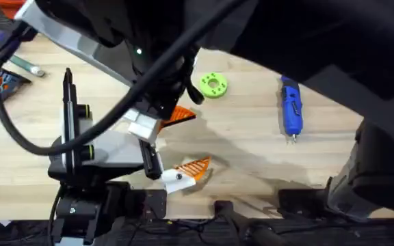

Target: Pick up the gripper from the table and insert it into the empty holder that is missing its gripper. Then pick up a screw, insert it into the mounting hole, and use the screwdriver to tighten it. Finally, clean up the table by picking up the vegetable and placing it into the bucket.

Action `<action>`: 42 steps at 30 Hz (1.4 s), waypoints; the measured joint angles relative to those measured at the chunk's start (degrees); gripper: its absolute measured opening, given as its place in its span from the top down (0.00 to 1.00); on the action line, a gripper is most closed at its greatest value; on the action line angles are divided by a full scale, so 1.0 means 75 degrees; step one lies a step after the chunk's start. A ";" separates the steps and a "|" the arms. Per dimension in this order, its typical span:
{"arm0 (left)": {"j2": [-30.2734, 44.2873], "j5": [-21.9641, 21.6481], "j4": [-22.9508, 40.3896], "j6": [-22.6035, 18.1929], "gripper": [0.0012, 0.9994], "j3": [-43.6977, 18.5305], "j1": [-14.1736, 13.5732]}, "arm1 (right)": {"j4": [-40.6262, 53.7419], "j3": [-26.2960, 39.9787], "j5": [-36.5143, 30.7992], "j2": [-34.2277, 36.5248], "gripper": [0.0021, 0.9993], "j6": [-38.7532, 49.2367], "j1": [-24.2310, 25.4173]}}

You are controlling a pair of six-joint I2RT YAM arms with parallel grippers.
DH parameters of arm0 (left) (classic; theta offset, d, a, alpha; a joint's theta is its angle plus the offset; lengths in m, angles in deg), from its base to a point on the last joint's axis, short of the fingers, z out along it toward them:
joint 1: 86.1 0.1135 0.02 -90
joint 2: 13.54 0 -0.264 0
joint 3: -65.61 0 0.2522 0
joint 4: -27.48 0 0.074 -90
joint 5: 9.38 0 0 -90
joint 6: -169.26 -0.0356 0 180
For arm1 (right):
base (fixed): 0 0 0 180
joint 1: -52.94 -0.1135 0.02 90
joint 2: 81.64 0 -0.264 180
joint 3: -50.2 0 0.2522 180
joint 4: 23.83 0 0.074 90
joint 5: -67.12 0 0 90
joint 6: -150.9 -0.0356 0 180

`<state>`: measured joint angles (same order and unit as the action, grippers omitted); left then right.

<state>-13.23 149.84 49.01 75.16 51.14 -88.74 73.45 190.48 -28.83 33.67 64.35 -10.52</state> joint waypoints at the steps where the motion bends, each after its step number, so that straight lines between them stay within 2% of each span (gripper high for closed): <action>1: 0.0001 0.0001 0.0000 0.0000 0.01 0.0000 0.0000 | 0.0000 0.0000 0.0000 0.0002 0.11 -0.0001 0.0000; 9: -0.0001 0.0001 -0.0003 -0.0015 0.01 0.0000 0.0000 | -0.0007 -0.0001 0.0006 -0.0082 0.11 -0.0001 0.0000; 15: 0.0001 0.0004 0.0000 -0.0026 0.01 0.0000 -0.0003 | -0.0105 -0.0015 0.0197 -0.0476 0.11 -0.0049 0.0115; 21: -0.0002 0.0004 -0.0003 -0.0029 0.01 0.0000 -0.0003 | -0.0093 -0.0015 0.0236 -0.1034 0.11 -0.0296 0.0614; 22: -0.0002 0.0004 -0.0003 -0.0029 0.01 0.0003 -0.0003 | -0.0023 -0.0015 0.0236 -0.1257 0.11 -0.0441 0.0907; 34: 0.0000 0.0004 -0.0001 -0.0029 0.01 0.0000 -0.0003 | 0.0161 -0.0089 0.0209 -0.1714 0.11 -0.0879 0.1723; 38: -0.0002 0.0004 -0.0003 -0.0029 0.01 0.0000 -0.0003 | -0.0333 -0.0800 -0.0059 -0.2205 0.11 -0.1182 0.1991; 42: -0.0002 0.0004 -0.0002 -0.0029 0.01 0.0000 -0.0003 | -0.1266 -0.2161 -0.0200 -0.3150 0.11 -0.1613 0.2351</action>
<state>-13.25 149.87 49.00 74.94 51.14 -88.76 63.96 174.27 -30.33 10.05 52.26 7.12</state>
